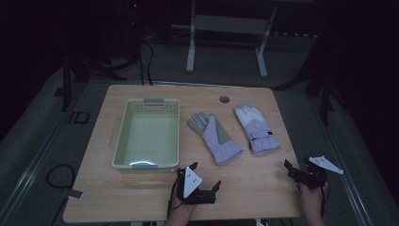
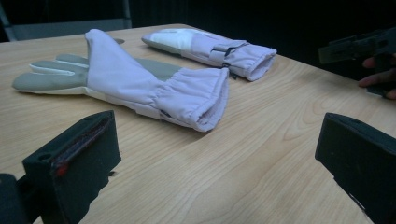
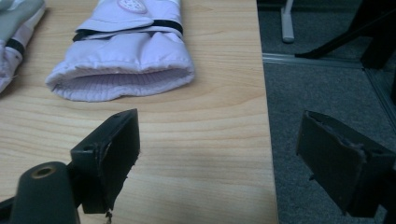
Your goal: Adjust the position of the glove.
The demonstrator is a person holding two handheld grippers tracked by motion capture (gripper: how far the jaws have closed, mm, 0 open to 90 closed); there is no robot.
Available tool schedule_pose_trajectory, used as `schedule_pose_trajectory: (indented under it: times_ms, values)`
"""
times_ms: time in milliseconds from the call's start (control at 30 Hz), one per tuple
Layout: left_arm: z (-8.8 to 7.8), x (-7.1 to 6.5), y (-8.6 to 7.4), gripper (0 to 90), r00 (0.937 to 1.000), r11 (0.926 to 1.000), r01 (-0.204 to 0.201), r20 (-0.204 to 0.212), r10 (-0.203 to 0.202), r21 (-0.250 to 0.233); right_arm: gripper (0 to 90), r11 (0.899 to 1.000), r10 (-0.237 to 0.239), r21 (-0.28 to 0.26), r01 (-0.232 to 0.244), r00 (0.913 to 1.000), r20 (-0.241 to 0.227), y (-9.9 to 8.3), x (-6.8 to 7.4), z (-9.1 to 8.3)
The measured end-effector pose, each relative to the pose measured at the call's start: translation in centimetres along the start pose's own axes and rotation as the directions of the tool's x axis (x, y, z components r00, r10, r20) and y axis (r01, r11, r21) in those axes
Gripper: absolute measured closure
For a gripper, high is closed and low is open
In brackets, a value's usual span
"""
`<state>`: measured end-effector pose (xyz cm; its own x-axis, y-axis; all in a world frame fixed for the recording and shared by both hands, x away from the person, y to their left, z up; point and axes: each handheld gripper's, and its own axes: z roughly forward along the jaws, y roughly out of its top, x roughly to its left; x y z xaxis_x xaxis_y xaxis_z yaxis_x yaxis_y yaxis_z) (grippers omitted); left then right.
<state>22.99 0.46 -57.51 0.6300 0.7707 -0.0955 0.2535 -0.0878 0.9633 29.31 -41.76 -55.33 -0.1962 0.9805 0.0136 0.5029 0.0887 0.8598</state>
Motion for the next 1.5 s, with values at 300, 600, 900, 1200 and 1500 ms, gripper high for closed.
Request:
schedule_pose_trajectory:
  times_ms: [300, 600, 900, 1200, 1500]
  values:
    - [-0.3, -0.5, -0.1, 0.1, 0.9992, 0.9990, -0.038, -0.011, 0.038, -0.024, 13.6, 0.999, 0.026, 0.024, -0.025, 0.9986, -0.046, 0.0, -0.4, 0.1]
    - [-0.2, -0.2, -0.1, 0.1, 0.9998, 0.9996, -0.020, -0.003, 0.020, -0.019, 13.3, 0.999, 0.025, 0.047, -0.021, 0.9963, -0.082, 1.0, -0.2, -0.1]
    - [-0.3, -0.3, -0.1, 0.1, 0.9997, 0.9995, -0.024, -0.006, 0.024, -0.020, 12.0, 0.998, -0.019, 0.054, 0.026, 0.9908, -0.134, 3.7, 0.5, -0.7]
    - [-0.3, -0.3, -0.1, 0.1, 0.9996, 0.9994, -0.028, -0.003, 0.028, -0.022, 13.2, 0.995, -0.077, 0.059, 0.081, 0.9937, -0.082, 5.4, 1.8, -0.4]
    - [-0.3, -0.3, -0.1, 0.1, 0.9995, 0.9993, -0.030, -0.001, 0.030, -0.022, 12.8, 0.991, -0.051, 0.113, 0.068, 0.9882, -0.144, 7.5, 3.2, 0.1]
